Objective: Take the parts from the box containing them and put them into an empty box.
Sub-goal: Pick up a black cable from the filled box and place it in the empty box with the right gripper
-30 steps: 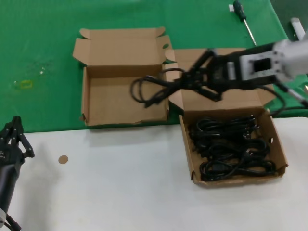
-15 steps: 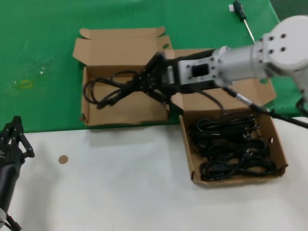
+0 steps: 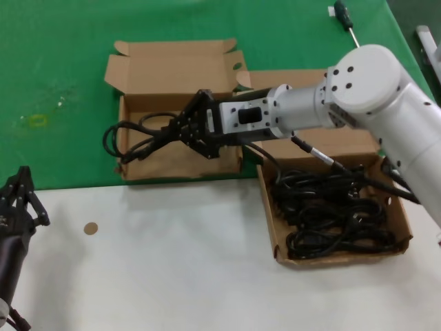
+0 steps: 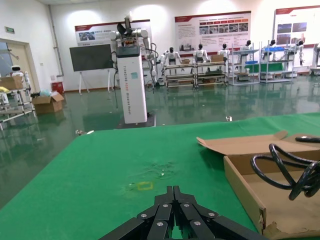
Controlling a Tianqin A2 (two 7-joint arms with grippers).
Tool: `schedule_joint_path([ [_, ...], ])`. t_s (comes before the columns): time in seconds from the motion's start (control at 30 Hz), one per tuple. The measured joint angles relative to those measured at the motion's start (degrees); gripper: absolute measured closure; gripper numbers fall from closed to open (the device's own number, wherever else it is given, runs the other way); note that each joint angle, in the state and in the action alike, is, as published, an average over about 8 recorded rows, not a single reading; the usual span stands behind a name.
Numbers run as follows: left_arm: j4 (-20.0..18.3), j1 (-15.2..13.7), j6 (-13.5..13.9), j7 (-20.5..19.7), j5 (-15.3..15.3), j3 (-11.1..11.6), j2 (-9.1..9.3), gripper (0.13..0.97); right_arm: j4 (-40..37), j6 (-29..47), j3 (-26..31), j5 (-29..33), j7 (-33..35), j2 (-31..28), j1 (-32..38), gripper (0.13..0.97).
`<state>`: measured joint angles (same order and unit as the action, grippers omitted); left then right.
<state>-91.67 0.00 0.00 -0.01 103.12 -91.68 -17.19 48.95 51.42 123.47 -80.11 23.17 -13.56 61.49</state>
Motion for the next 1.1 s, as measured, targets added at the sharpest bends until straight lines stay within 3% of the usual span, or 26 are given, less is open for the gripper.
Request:
schedule_joint_path([
  [0.3,0.0,0.0,0.0,0.0,0.0,0.0,0.00,0.945,-9.8,-2.4,-0.8,-0.7,5.8,3.2,2.5,0.936],
  [0.63,0.0,0.0,0.0,0.0,0.0,0.0,0.00,0.945,-13.4,-3.7,-1.4,-1.0,9.1,4.4,3.3,0.936],
  [0.93,0.0,0.0,0.0,0.0,0.0,0.0,0.00,0.945,-14.5,-4.4,-2.0,-1.4,10.9,4.9,3.5,0.875],
  [1.1,0.0,0.0,0.0,0.0,0.0,0.0,0.00,0.945,-12.0,-3.9,-2.1,-1.5,9.6,4.0,2.8,0.794],
])
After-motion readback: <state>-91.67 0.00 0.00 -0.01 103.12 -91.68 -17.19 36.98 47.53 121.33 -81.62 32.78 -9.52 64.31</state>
